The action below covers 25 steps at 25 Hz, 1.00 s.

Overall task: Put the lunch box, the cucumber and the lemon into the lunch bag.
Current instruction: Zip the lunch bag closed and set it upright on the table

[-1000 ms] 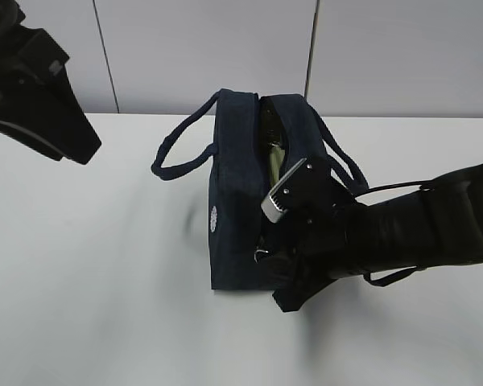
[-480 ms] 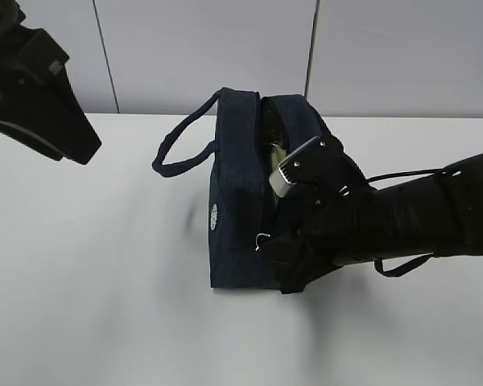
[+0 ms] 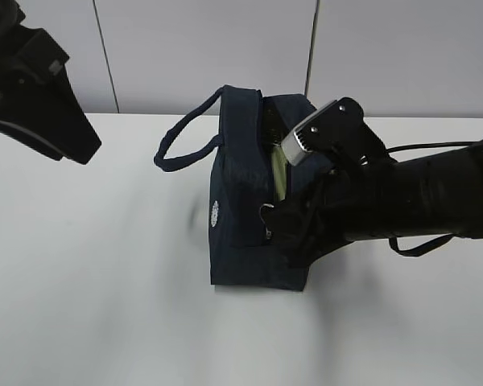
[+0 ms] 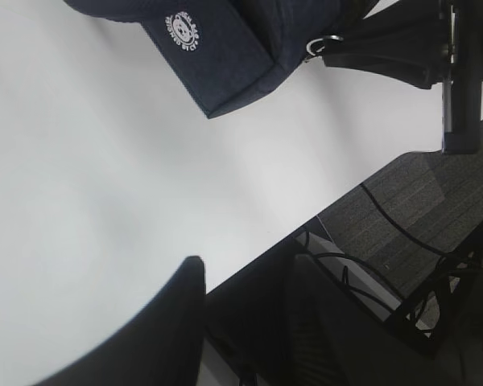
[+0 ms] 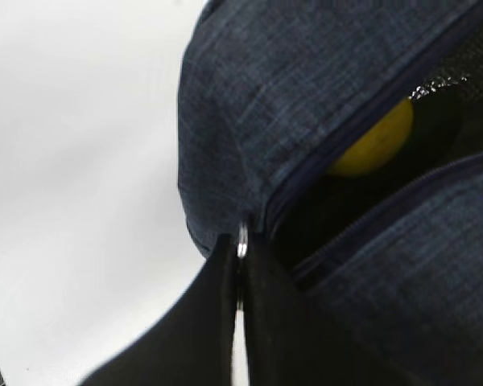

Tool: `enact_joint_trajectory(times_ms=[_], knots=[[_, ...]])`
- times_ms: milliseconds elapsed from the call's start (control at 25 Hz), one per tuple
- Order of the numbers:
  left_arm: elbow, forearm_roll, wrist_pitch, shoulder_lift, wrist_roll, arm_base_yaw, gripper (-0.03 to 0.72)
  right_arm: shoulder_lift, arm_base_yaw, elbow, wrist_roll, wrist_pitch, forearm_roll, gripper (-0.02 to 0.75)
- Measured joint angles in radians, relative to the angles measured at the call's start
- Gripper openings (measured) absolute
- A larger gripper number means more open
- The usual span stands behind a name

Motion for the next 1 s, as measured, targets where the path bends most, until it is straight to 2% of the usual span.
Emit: enact_joint_trajectory(times_ms=[440,800,1000], knots=[[0.000,0.000,0.000,0.000,0.000,0.000,0.237,-0.106,0.000,0.000,0.002,-0.051,-0.015,0.000],[0.002,0.000,0.000,0.000,0.003,0.000,0.238,-0.113,0.000,-0.106,-0.001,-0.093,-0.019,0.000],[0.072,-0.006,-0.078,0.013,0.026,0.000,0.239,-0.107,0.000,-0.147,-0.007,-0.140,-0.019,0.000]])
